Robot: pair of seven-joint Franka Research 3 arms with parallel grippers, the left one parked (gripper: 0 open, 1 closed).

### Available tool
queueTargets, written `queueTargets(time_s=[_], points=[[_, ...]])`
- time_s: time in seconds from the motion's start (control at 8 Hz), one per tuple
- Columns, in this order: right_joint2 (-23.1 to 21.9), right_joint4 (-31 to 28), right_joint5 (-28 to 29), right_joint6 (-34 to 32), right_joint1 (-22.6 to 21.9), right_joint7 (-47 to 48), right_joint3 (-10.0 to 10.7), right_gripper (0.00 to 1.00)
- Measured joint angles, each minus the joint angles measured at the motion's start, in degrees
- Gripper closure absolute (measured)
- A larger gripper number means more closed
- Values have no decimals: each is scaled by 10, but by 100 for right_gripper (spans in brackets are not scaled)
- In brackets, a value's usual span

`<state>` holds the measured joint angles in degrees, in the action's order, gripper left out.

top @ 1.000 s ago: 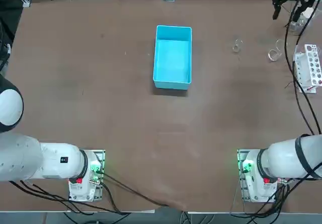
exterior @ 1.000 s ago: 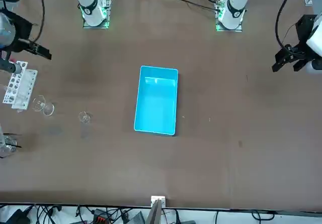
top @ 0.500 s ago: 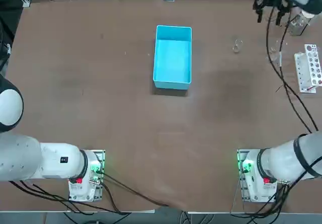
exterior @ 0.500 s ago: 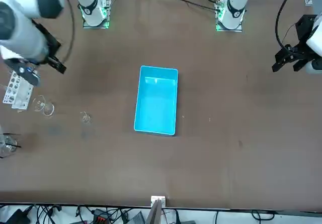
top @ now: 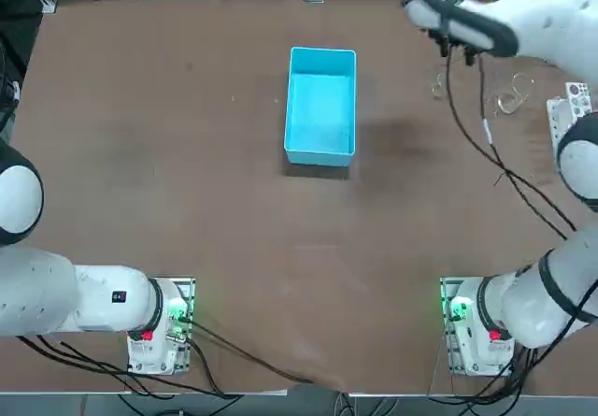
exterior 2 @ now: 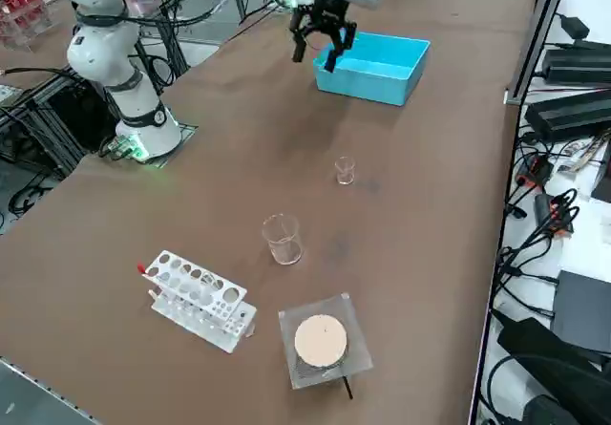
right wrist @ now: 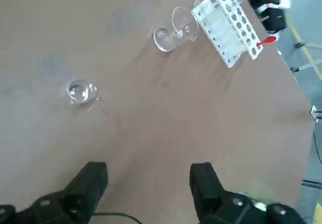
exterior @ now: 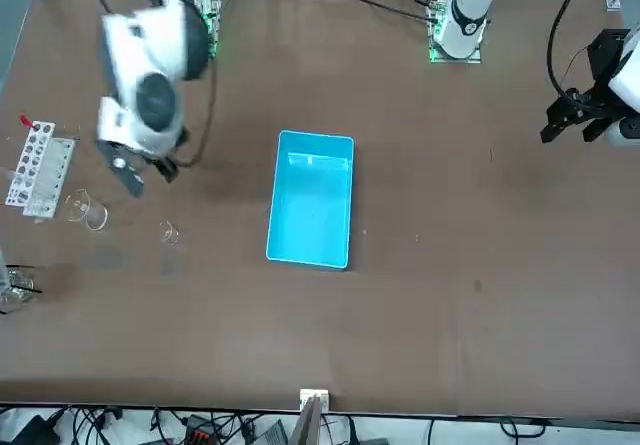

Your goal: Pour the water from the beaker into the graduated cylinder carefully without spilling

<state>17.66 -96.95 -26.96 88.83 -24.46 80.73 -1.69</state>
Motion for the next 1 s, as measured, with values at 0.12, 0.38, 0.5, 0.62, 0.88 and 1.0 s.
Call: queueTargets(time_s=[0.12,0.38,0.5,0.62,0.88,1.0], points=[[36,-1,-33,19,-22,78,0,1],[117,-1,-118,58,-49,233,0,1],[157,0,-158,71,-55,298,0,1],[193,2,-188,81,-57,355,1,1],[234,6,-231,87,-57,452,7,1],[249,7,-254,87,-56,498,11,1]])
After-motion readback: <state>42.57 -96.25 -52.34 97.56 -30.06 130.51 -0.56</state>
